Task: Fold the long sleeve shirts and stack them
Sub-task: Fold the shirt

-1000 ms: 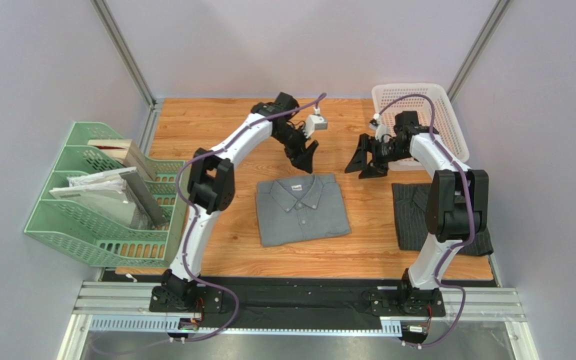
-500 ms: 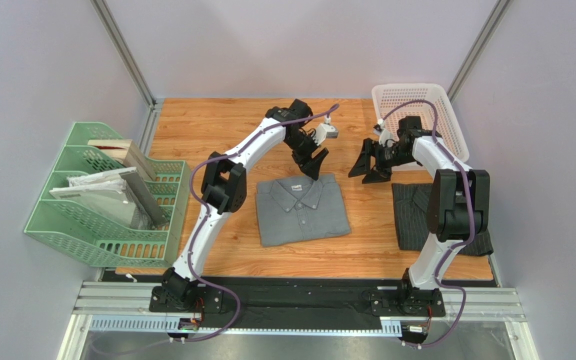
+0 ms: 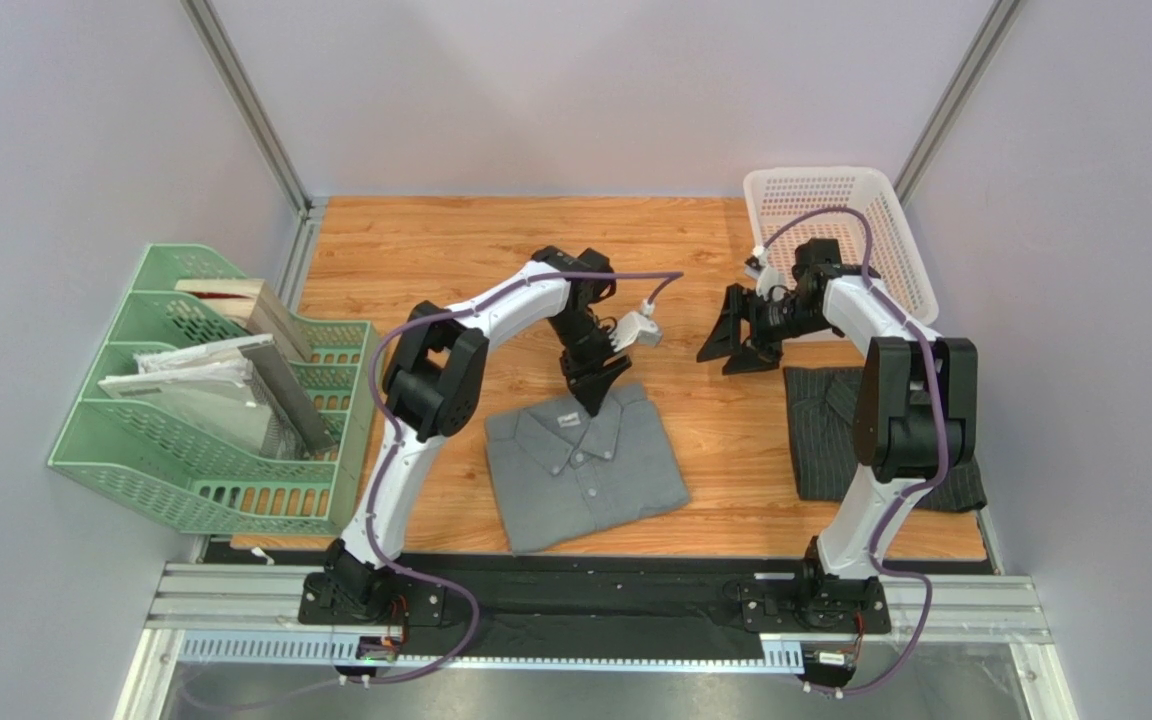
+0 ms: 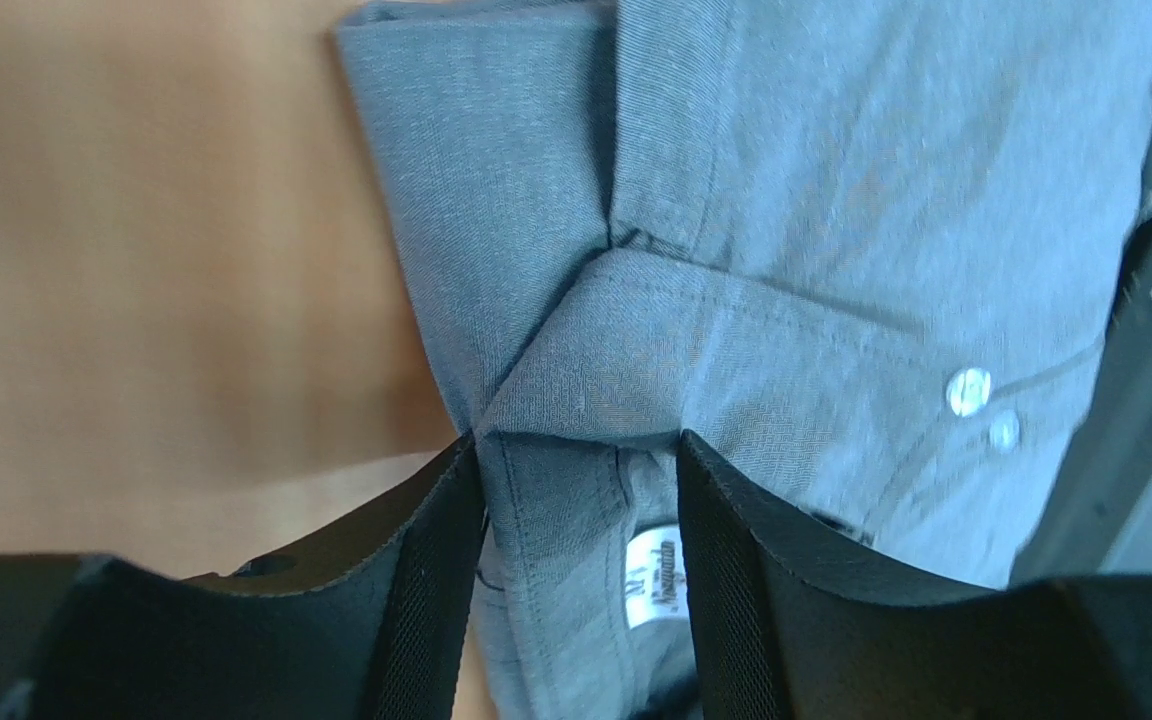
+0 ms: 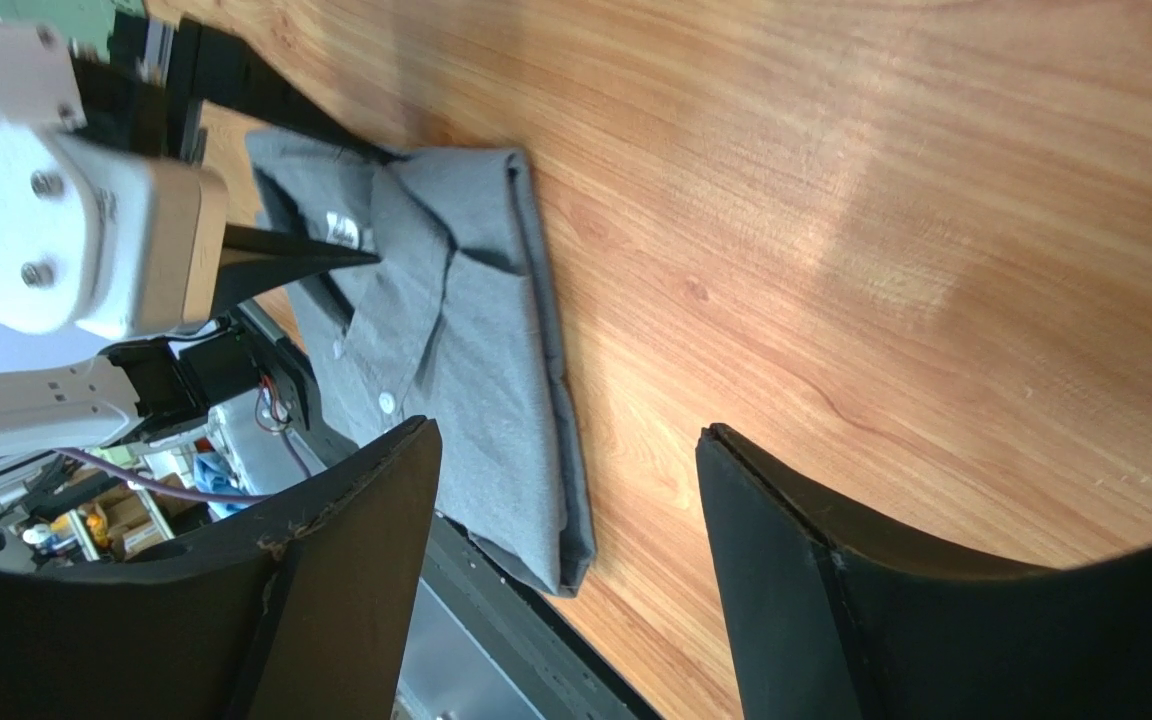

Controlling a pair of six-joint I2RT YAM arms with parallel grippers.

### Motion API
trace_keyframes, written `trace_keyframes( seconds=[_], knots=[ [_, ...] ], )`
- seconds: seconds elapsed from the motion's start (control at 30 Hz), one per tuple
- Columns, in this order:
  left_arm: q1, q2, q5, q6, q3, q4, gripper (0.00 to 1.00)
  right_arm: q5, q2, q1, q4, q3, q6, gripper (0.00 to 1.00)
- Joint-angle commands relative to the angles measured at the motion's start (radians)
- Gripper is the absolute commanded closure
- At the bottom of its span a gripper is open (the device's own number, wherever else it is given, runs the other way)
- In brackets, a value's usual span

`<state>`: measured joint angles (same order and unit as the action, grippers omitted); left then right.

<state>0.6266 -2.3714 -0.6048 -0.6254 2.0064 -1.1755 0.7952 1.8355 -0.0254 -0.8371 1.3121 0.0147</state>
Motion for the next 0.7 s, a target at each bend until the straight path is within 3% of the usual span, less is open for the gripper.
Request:
trace_keyframes(
  seconds=[0.0,0.1,0.2,0.37,0.67],
  knots=[
    [0.008,0.126,-0.007,-0.097,-0.124,-0.055,0.42,0.033,-0.001,-0.002,-0.013,-0.02,-0.012,0.31],
    [0.004,0.173,-0.044,-0.051,-0.12,0.0,0.3,0.053,-0.001,-0.001,-0.013,-0.034,-0.039,0.31],
    [0.002,0.182,-0.088,0.045,-0.074,0.079,0.26,0.061,0.001,0.001,-0.008,-0.051,-0.038,0.33],
    [0.007,0.075,-0.119,0.243,0.051,0.134,0.29,0.068,0.002,0.013,0.004,-0.063,-0.033,0.37],
    [0.027,-0.02,-0.165,0.305,0.078,0.175,0.27,0.064,0.001,0.065,0.027,-0.094,-0.041,0.37]
  ],
)
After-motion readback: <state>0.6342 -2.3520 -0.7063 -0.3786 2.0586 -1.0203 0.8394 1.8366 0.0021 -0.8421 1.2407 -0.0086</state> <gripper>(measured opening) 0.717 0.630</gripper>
